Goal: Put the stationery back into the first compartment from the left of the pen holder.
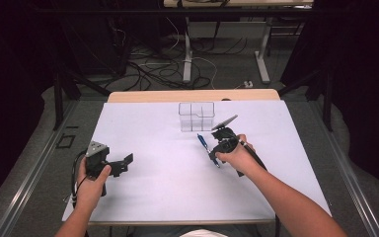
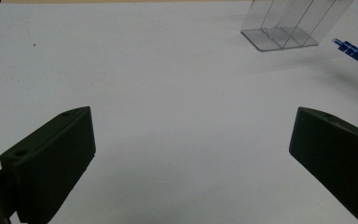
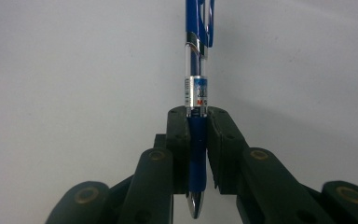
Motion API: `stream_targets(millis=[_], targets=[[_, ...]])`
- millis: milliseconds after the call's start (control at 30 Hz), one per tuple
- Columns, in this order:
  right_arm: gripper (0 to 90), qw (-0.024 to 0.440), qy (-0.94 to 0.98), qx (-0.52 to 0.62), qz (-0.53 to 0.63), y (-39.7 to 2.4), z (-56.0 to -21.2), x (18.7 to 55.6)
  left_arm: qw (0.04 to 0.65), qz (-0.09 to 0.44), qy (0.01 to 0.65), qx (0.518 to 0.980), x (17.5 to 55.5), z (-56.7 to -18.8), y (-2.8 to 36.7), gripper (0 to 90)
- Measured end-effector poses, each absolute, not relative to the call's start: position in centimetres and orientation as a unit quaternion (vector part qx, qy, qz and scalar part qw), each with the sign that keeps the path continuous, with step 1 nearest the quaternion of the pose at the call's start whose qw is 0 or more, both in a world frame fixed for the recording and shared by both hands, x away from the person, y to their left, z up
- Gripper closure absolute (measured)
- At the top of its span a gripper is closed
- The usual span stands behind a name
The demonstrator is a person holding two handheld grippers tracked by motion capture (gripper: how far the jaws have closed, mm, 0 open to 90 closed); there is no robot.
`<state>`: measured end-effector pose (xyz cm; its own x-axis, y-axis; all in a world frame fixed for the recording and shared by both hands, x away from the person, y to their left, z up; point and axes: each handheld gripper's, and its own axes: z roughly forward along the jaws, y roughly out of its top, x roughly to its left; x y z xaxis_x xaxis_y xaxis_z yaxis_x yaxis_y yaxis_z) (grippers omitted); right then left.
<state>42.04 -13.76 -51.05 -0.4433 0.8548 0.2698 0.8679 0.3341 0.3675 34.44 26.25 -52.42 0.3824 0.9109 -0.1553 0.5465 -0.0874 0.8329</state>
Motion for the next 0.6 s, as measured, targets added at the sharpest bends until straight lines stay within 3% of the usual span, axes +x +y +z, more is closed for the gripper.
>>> stream_targets(millis=[300, 600], targets=[[80.1, -0.022, -0.816, -0.494, -0.299, -14.1, -50.2, 41.5, 0.437, 0.207, 0.516, 0.707, 34.4, -52.5, 26.2, 0.2], [80.2, -0.100, -0.831, -0.434, -0.334, -14.6, -48.6, 40.3, 0.438, 0.207, 0.515, 0.707, 34.5, -52.5, 26.1, 0.2]])
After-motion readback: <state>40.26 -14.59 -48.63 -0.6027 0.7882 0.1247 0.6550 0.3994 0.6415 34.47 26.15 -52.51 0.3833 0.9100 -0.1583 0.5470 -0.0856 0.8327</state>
